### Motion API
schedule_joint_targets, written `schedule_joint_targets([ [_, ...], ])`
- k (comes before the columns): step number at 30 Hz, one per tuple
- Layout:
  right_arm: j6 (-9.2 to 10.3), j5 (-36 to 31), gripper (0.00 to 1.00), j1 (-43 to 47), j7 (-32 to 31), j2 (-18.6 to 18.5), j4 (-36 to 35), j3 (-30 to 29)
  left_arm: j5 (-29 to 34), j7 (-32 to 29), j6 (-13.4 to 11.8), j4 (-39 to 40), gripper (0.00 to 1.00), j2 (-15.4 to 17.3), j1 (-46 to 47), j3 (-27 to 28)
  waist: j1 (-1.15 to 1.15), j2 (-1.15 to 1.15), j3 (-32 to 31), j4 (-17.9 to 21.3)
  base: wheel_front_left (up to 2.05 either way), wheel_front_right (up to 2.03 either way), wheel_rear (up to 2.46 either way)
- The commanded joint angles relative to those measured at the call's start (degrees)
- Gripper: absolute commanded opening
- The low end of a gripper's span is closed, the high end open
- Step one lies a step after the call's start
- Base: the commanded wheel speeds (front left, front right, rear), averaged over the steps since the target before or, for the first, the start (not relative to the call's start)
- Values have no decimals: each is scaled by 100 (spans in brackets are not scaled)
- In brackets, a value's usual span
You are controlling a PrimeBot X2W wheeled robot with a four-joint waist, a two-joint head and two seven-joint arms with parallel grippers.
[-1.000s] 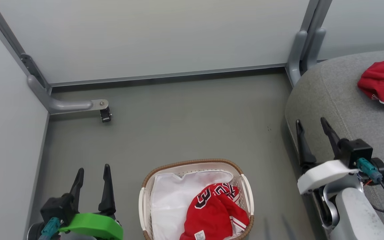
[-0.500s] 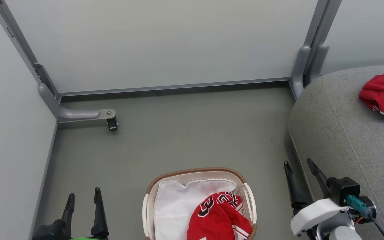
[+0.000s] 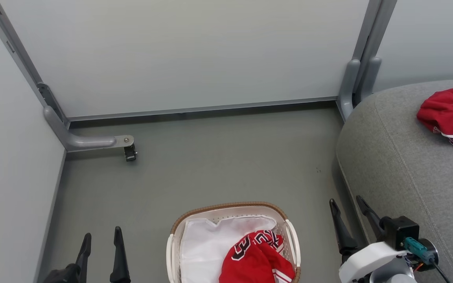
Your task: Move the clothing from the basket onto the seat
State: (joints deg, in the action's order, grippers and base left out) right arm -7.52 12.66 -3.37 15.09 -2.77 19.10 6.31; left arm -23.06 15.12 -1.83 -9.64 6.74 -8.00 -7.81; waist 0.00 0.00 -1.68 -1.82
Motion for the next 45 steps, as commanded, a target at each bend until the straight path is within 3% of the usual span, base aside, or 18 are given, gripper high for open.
schedule_joint_targets([
  [1,6,21,100,49,11,-23,13,-8,72,5,34,-25,100,2,-71,18,0,0,-3,-6,0,0,0],
  [24,6,-14,100,-122,11,-23,-104,-75,270,-31,149,-96,100,34,163,-90,0,0,272,37,0,0,0],
  [30,6,-186,100,-536,11,-24,-325,-359,578,-121,356,-165,100,169,1009,-418,0,0,855,68,0,0,0],
  [36,6,-503,100,-1082,11,-23,-683,-868,848,-324,623,-420,100,-18,2291,-985,0,0,1743,102,0,0,0],
  [45,6,-754,100,-2053,11,-20,-1241,-1325,990,-848,882,-2198,100,-320,4150,-2160,0,0,3167,455,0,0,0],
])
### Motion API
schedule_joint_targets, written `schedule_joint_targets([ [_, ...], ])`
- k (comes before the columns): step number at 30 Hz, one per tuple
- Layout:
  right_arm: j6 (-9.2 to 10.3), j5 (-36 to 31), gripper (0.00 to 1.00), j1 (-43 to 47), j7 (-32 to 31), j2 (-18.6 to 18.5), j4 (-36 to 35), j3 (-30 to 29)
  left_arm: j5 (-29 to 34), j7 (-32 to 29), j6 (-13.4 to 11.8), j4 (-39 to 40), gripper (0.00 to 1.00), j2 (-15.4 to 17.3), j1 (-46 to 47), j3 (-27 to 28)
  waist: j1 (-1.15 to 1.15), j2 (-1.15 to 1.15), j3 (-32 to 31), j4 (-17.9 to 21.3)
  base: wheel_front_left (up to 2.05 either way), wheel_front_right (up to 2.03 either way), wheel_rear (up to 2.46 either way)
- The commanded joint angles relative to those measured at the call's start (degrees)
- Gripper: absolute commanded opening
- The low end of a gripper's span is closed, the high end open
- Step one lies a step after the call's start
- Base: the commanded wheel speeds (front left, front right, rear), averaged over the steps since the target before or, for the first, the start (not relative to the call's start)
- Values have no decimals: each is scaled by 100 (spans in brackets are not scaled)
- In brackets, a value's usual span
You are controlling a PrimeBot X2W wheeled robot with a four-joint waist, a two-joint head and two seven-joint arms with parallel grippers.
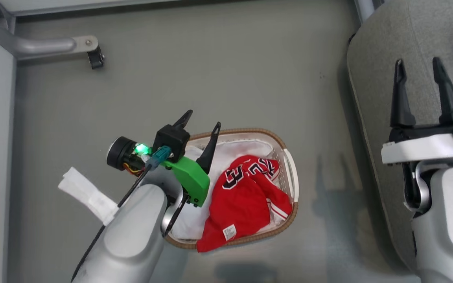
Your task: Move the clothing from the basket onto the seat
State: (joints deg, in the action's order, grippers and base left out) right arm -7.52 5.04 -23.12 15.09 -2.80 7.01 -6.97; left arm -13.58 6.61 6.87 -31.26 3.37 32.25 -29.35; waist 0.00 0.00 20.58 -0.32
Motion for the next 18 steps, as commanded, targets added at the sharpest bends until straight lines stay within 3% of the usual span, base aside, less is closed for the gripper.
schedule_joint_targets([
  [1,6,25,100,-197,11,-19,-97,18,76,3,19,-257,100,5,316,-147,0,0,1100,382,0,0,0],
  [11,6,375,100,-838,11,-13,-561,311,75,-194,58,-1960,100,-25,1286,-1374,0,0,2179,1075,0,0,0],
  [18,6,653,100,-1004,11,-14,-851,543,52,-193,61,-2741,100,-27,1871,-1795,0,0,2737,1363,0,0,0],
])
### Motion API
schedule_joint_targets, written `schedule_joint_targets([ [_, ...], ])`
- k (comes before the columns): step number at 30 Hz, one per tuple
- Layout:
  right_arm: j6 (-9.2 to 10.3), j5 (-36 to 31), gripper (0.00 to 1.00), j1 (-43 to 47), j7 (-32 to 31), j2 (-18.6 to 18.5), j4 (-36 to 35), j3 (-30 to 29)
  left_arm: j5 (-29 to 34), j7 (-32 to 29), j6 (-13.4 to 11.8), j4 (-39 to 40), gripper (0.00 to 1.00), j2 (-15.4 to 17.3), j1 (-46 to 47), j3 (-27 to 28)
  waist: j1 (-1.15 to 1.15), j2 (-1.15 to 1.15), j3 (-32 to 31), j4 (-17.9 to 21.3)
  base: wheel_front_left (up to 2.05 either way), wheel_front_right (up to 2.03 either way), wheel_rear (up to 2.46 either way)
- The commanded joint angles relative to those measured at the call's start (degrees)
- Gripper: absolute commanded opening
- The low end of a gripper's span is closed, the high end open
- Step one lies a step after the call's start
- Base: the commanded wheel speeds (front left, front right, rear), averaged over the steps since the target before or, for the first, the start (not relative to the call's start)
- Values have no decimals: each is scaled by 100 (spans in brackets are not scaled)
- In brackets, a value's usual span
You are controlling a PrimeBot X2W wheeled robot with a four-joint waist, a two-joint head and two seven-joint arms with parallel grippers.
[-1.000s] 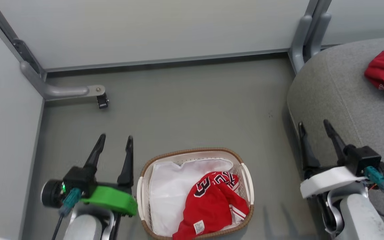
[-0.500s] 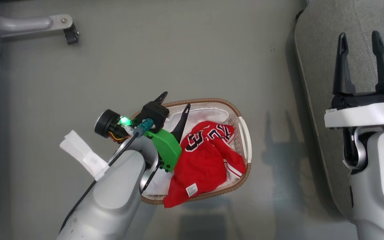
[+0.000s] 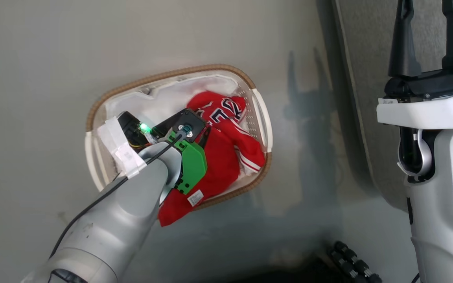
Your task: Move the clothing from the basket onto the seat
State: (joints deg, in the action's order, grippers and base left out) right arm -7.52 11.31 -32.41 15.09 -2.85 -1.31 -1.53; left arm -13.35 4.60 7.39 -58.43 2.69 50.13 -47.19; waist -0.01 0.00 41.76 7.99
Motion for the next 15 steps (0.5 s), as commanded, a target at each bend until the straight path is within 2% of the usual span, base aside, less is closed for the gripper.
schedule_joint_targets([
  [1,6,71,100,-107,11,-8,-50,40,2,26,9,-126,100,42,175,-36,1,0,686,570,0,0,0],
  [15,6,440,100,-42,11,-10,-180,282,-268,204,-106,-1129,100,85,662,66,1,0,976,940,0,0,0],
])
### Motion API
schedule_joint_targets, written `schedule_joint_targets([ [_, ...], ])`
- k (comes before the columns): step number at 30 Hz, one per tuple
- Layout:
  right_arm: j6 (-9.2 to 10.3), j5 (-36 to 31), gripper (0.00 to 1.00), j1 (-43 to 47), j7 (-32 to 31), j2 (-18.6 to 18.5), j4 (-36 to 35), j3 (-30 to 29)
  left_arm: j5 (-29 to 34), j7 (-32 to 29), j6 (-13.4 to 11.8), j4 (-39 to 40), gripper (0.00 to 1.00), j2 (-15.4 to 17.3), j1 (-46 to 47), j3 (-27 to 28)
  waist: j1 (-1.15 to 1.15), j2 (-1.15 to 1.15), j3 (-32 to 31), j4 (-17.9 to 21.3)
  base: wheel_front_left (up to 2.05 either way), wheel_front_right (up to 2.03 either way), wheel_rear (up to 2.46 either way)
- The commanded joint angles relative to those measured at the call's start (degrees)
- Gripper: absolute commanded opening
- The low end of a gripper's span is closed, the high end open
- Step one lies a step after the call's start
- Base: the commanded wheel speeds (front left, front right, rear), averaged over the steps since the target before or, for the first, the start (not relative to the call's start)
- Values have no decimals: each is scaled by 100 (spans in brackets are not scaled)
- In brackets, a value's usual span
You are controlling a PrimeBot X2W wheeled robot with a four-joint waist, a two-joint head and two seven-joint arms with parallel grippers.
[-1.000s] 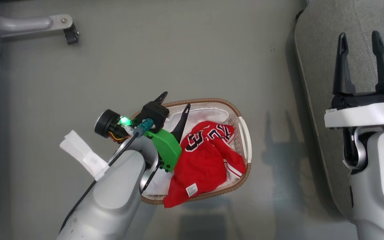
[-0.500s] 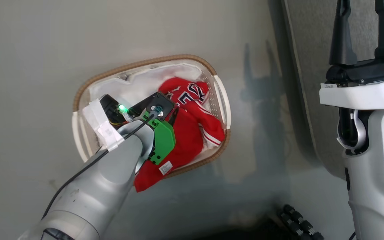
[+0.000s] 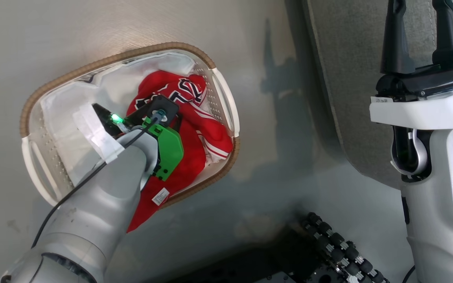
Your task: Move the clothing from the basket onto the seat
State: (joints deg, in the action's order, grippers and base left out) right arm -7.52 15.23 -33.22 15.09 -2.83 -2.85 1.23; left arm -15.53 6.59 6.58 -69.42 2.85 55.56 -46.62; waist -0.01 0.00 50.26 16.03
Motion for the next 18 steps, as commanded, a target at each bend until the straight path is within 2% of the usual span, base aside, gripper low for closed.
schedule_joint_targets([
  [1,6,48,100,41,11,-12,-29,1,-60,-2,-43,-66,100,86,146,23,1,0,138,154,0,0,0],
  [5,6,82,100,40,11,-12,-47,16,-93,-36,-115,-195,100,140,246,56,1,0,182,225,0,0,0],
  [6,6,89,100,41,11,-12,-49,16,-112,-42,-116,-221,80,146,258,59,1,0,186,235,0,0,0],
  [7,6,92,100,47,11,-12,-47,13,-127,-39,-117,-236,42,145,272,59,1,0,184,240,0,0,0],
  [8,6,88,100,53,11,-12,-38,8,-139,-37,-113,-244,13,143,282,58,1,0,179,238,0,0,0],
  [9,6,76,100,59,11,-12,-21,0,-155,-22,-103,-254,0,138,278,61,1,0,161,231,0,0,0],
  [18,6,-79,100,153,11,-14,191,-34,-311,362,-3,-208,0,69,88,-10,1,0,-336,9,0,0,0],
])
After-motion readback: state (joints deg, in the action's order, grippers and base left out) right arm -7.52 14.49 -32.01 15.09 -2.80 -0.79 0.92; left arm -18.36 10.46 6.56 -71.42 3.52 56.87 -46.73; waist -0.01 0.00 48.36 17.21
